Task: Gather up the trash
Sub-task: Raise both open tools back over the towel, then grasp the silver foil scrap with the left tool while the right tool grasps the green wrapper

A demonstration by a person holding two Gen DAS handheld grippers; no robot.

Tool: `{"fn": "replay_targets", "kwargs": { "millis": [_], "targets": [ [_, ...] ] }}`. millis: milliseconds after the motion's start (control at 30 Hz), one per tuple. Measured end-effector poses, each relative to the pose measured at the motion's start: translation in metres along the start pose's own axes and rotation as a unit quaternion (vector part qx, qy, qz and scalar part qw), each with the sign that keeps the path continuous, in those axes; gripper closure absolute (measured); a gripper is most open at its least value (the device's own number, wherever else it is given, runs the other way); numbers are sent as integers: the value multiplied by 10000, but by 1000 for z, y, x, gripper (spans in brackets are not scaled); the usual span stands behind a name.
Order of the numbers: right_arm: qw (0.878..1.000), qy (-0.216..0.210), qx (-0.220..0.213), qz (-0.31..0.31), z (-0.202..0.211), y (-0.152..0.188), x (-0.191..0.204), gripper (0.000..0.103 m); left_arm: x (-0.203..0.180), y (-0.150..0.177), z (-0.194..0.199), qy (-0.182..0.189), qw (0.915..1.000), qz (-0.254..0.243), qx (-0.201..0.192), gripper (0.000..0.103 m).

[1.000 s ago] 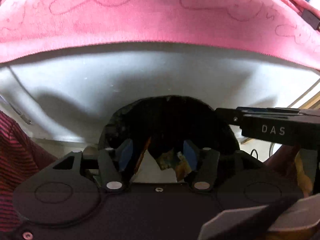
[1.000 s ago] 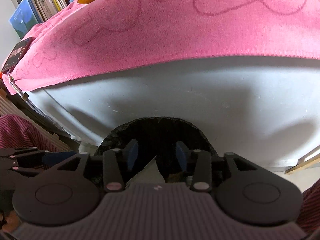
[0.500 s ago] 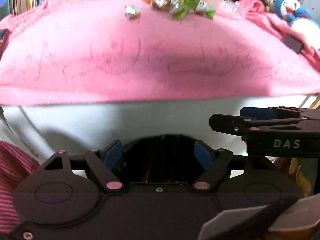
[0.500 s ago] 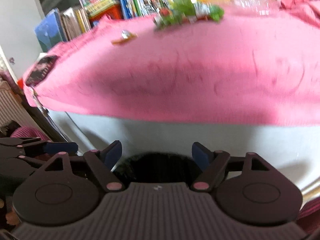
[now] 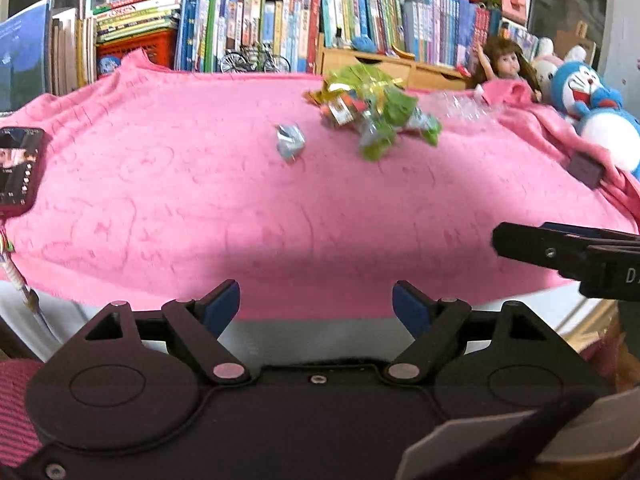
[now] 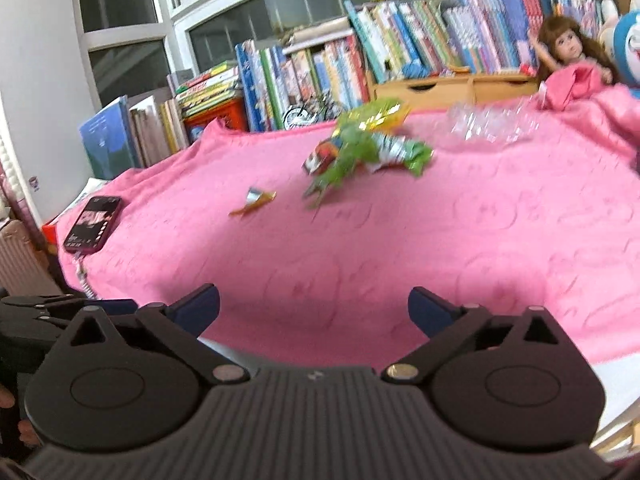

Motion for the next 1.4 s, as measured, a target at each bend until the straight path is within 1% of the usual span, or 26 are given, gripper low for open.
{"fn": "replay_targets", "kwargs": {
  "millis": [133,267,500,633,733,867,967,1167,1267,1400],
  "targets": [
    [9998,153,-119,70,-4,-11,-4,0,4,-14,-7,-79,9998,18,-176,21],
    [9992,359,-164,12,-15,-23,-12,0,10,-30,-16,-162,9992,54,-355,20],
    [9977,622,-274,63,-34,-38,-23,0,23,-57,-42,-322,9972,296,-612,20],
    [9964,751,-378,66,-47,-50,-32,0,26,-68,-58,-352,9958,414,-739,20],
    [9949,900,-450,-12,-59,-60,-41,0,28,-75,-69,-319,9940,537,-903,19],
    [9934,1074,-409,-1,-79,-73,-53,0,26,-83,-84,-304,9916,589,-1111,19],
    [9931,1123,-309,-105,-95,-82,-62,0,22,-88,-96,-338,9925,489,-1069,19],
    [9932,978,-129,-613,-125,-103,-76,0,17,-99,-123,-186,9950,512,-838,19],
    [9924,870,-8,-874,-140,-110,-79,0,15,-103,-133,-131,9953,519,-802,22],
    [9891,702,103,-1288,-156,-116,-85,0,16,-106,-142,-84,9960,542,-710,31]
  ]
}}
Point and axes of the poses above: each gripper's, at about its wrist camera, not at the fingertips, and z roughly against the way its jaws point, x to its left, y to its underside, the point moved 2 cm from there along -z, roughly the way its jaws point, and after that the axes turned 1 degree about -y, right-handed, at the moved point
